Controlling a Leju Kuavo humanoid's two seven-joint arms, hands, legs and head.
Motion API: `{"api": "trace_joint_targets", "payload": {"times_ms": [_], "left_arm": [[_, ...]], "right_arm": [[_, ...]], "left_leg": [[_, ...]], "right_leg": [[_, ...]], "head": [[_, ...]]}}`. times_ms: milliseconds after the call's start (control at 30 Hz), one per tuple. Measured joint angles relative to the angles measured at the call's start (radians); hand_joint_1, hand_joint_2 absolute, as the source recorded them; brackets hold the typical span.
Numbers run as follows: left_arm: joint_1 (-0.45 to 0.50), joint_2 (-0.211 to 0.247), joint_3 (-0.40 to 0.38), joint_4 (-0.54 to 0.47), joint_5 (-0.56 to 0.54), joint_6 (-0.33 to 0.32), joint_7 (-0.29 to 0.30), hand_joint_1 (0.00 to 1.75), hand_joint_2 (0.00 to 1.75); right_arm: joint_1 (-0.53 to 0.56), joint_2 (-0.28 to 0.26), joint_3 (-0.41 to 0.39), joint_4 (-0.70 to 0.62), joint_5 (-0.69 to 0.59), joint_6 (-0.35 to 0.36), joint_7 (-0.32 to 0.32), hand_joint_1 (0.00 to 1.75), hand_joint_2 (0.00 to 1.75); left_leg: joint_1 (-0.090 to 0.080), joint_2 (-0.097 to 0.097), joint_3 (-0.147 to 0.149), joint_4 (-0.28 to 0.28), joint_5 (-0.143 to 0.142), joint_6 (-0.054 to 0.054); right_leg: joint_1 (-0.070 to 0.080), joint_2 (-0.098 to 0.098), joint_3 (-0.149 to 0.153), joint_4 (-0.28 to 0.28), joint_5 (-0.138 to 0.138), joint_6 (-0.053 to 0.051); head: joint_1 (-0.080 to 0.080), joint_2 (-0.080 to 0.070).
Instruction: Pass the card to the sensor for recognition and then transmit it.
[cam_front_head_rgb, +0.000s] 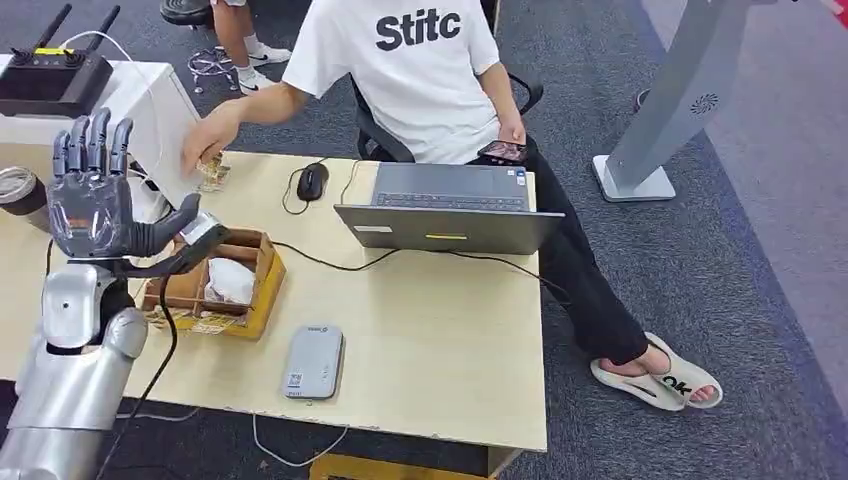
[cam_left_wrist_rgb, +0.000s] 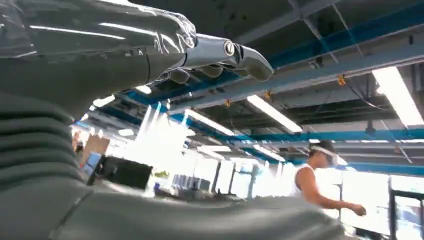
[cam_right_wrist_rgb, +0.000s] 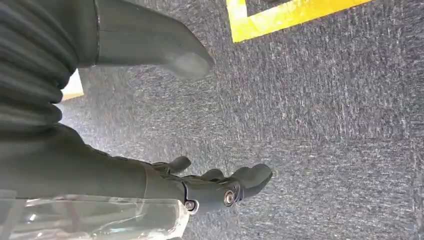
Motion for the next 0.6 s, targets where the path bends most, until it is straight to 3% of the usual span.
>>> {"api": "trace_joint_targets", "payload": {"times_ms": [100, 233, 300, 433, 600], "left_arm": [[0.098, -0.013, -0.021, -0.143, 0.110, -0.212, 0.004, 0.00, 1.75], [0.198, -0.003, -0.064, -0.269, 0.152, -0.310, 0.051, 0.00, 1.75], [0.239, 0.027, -0.090, -0.337, 0.219, -0.367, 0.071, 0.00, 1.75], [0.310, 0.088, -0.118, -0.433, 0.278, -0.407, 0.067, 0.00, 1.75], [0.370, 0.119, -0.138, -0.525, 0.292, -0.409, 0.059, 0.00, 1.75]], "right_arm": [[0.001, 0.004, -0.002, -0.005, -0.019, 0.003, 0.010, 0.00, 1.75], [0.004, 0.016, -0.010, -0.016, -0.029, 0.008, 0.012, 0.00, 1.75], [0.005, 0.022, -0.017, -0.023, -0.038, 0.016, 0.013, 0.00, 1.75], [0.007, 0.031, -0.026, -0.035, -0.043, 0.018, 0.013, 0.00, 1.75], [0.007, 0.042, -0.033, -0.048, -0.051, 0.019, 0.011, 0.00, 1.75]], "left_leg": [[0.000, 0.001, 0.000, 0.000, -0.001, 0.000], [0.000, 0.001, -0.001, 0.000, -0.001, 0.001], [0.000, 0.001, -0.002, 0.000, -0.001, 0.001], [0.000, 0.000, -0.001, 0.000, -0.001, 0.000], [0.000, 0.000, -0.002, 0.000, -0.001, 0.000]], "right_leg": [[0.000, 0.001, 0.000, 0.000, 0.000, 0.000], [0.000, 0.001, -0.001, 0.000, -0.001, 0.001], [0.000, 0.000, -0.001, 0.000, -0.001, 0.001], [0.000, 0.000, -0.001, 0.000, -0.001, 0.000], [0.000, -0.001, -0.001, 0.000, -0.001, 0.000]], "head": [[0.000, 0.000], [0.000, 0.000], [0.000, 0.000], [0.000, 0.000], [0.000, 0.000]]}}
